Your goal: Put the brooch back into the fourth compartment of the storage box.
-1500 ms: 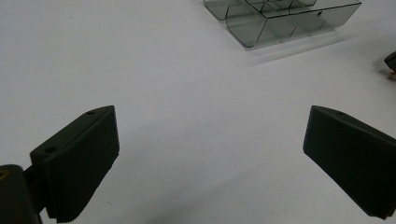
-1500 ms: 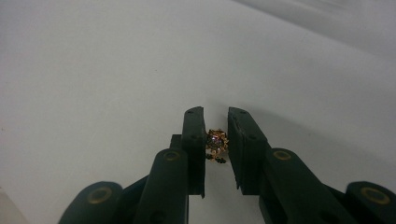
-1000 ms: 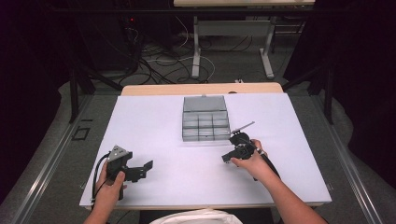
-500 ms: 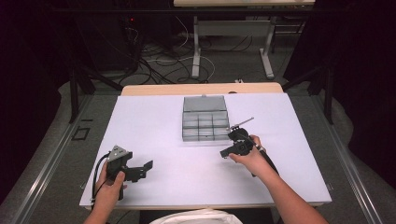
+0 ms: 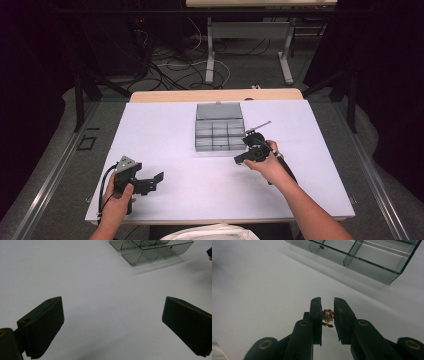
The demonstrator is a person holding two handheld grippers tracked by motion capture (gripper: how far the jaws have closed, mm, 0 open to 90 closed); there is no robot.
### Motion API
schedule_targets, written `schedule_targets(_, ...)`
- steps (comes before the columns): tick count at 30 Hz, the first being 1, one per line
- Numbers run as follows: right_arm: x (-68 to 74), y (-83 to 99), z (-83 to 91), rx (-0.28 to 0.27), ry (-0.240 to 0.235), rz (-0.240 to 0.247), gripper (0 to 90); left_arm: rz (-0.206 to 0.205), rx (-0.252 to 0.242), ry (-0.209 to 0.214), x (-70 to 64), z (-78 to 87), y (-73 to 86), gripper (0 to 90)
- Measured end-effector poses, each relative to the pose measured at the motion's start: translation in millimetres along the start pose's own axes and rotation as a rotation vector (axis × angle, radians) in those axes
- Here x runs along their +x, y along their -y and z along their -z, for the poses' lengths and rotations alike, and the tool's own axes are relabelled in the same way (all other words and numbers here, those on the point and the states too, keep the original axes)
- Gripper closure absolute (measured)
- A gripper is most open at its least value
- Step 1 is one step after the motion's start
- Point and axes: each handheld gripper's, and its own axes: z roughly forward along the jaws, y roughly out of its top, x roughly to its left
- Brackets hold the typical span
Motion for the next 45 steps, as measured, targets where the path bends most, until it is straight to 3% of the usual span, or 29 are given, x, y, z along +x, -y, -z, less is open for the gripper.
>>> schedule_targets(15,5.0,-14.6,6.6,-0.023,0.009,0.006,77.8,0.000,0.000,0.000,0.2,0.0,0.0,4.3)
schedule_targets(17,4.5,-16.7,6.9,-0.035,0.006,0.027,77.8,0.000,0.000,0.001,0.1,0.0,0.0,4.3)
schedule_targets(19,6.0,-18.9,8.4,-0.027,0.008,0.013,77.8,0.000,0.000,0.000,0.1,0.0,-0.1,4.3)
schedule_targets(24,6.5,-23.5,9.0,-0.057,0.003,0.031,77.8,-0.002,0.000,0.000,0.3,0.2,-0.1,4.3)
schedule_targets(25,7.5,-24.7,10.6,-0.038,0.008,0.023,77.8,-0.001,0.000,0.000,0.2,0.2,-0.1,4.3)
schedule_targets(45,15.5,-44.7,7.6,-0.064,0.020,0.050,77.8,0.000,-0.001,-0.001,0.5,0.5,-0.1,4.3)
